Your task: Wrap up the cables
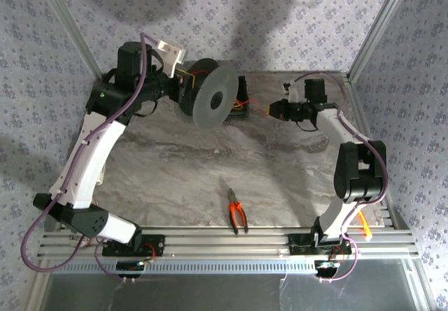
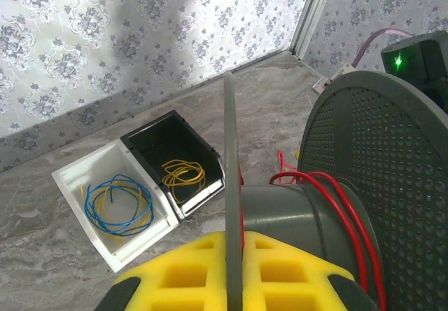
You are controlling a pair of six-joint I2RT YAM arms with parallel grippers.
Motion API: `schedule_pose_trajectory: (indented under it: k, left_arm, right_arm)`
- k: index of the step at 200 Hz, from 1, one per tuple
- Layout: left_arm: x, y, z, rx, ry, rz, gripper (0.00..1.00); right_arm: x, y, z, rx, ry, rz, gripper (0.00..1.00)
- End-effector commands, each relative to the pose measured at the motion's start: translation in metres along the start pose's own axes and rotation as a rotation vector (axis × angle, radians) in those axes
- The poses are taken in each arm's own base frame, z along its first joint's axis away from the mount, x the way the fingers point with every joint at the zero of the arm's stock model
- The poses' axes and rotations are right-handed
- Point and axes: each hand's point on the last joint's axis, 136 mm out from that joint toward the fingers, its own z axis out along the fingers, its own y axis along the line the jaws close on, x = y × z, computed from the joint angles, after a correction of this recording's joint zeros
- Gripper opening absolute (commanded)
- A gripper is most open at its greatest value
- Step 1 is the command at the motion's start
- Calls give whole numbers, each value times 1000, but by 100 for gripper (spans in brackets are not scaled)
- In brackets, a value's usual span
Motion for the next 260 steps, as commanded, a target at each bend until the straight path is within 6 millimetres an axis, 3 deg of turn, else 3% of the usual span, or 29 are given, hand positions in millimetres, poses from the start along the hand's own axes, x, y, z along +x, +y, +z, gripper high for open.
schedule_pose_trajectory:
  k: [1,46,72,98,121,138,165,185,207,232,260]
  left_arm:
    - [-42,1,-21,-1,-147,-24,0]
    - [-80,36,-17,51,-288,-292,0]
    - [-97,69,-6,5,-367,-470,0]
    - [-101,109,16,-101,-413,-617,0]
    - [-89,136,50,-179,-386,-680,0]
    - [-75,140,78,-235,-311,-650,0]
    - [-47,120,118,-298,-155,-496,0]
    - [-31,92,136,-327,-64,-326,0]
    - [-6,68,147,-328,44,-183,0]
    - [22,43,149,-281,152,-43,0]
    - [53,20,136,-223,255,73,0]
  right_arm:
    - [13,6,-7,-21,2,-10,0]
    - [48,14,-19,1,11,-75,0]
    - [78,39,-20,-4,55,-166,0]
    - [105,85,-23,-7,126,-323,0]
    - [120,150,-33,-51,142,-519,0]
    - [118,199,-47,-89,111,-657,0]
    - [93,275,-70,-167,16,-848,0]
    - [65,314,-76,-204,-58,-939,0]
    - [34,340,-77,-196,-108,-1019,0]
    - [-11,355,-81,-144,-197,-1081,0]
    - [-67,336,-87,-91,-267,-1041,0]
